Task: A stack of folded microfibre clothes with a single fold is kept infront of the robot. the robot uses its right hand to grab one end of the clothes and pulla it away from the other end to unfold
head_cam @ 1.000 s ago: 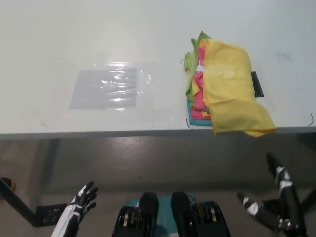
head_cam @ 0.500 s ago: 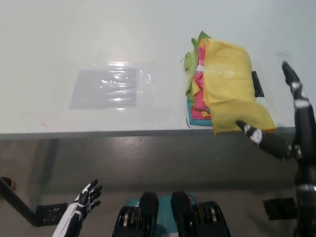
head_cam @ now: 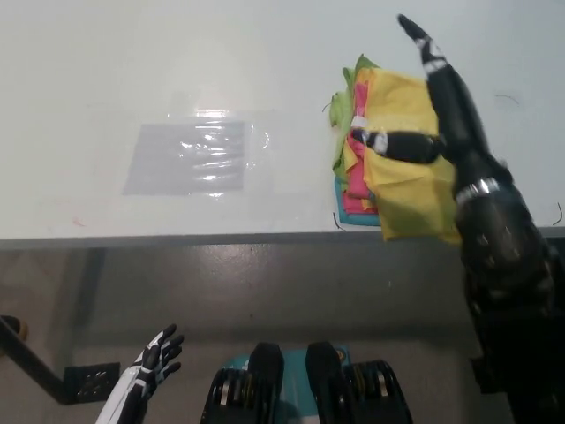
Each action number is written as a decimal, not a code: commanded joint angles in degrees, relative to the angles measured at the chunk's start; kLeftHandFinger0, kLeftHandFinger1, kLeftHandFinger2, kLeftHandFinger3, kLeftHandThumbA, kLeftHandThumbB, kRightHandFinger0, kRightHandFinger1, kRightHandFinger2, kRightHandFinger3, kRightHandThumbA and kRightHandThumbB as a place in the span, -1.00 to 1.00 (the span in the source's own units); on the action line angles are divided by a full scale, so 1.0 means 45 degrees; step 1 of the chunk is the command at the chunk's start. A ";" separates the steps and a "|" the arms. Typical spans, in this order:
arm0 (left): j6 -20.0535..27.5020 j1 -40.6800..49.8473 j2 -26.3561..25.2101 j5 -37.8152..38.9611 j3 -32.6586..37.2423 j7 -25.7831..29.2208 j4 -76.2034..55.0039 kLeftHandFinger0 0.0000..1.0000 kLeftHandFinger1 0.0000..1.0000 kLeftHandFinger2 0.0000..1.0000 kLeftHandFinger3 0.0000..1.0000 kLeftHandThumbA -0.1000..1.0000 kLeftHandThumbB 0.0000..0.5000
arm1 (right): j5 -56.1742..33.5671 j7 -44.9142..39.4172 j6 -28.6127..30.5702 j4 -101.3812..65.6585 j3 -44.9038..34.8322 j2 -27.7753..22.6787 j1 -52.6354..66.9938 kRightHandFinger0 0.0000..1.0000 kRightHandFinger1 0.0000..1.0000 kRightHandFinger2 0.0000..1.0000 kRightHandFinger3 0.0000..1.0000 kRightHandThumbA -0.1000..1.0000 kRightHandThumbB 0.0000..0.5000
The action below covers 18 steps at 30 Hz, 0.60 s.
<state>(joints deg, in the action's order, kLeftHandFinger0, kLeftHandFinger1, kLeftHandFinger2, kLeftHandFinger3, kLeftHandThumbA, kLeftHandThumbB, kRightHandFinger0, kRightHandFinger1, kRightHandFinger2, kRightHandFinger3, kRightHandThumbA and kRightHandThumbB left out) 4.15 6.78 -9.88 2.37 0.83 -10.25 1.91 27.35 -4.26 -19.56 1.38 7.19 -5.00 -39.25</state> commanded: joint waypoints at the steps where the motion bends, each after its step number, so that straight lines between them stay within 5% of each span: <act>1: 0.0456 -0.0024 -0.0208 -0.0141 0.0024 -0.0052 -0.0244 1.00 1.00 1.00 1.00 0.99 -0.27 | -0.0131 -0.0122 -0.1046 0.1545 -0.0018 0.0123 -0.1439 1.00 1.00 1.00 1.00 1.00 0.23; 18: 0.0056 -0.0304 -0.0314 -0.0335 0.0029 -0.0061 -0.0622 1.00 1.00 1.00 1.00 0.95 -0.19 | 0.0312 0.1496 -0.0593 0.7819 0.0561 -0.0164 -0.3818 1.00 1.00 1.00 1.00 1.00 0.25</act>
<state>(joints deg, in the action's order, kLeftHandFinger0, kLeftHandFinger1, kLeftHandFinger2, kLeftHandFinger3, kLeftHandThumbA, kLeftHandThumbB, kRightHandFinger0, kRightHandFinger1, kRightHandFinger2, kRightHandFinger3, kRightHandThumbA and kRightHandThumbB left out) 4.02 6.31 -10.13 1.51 0.84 -10.26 1.27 27.45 -1.23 -22.98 35.05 9.00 -4.77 -52.06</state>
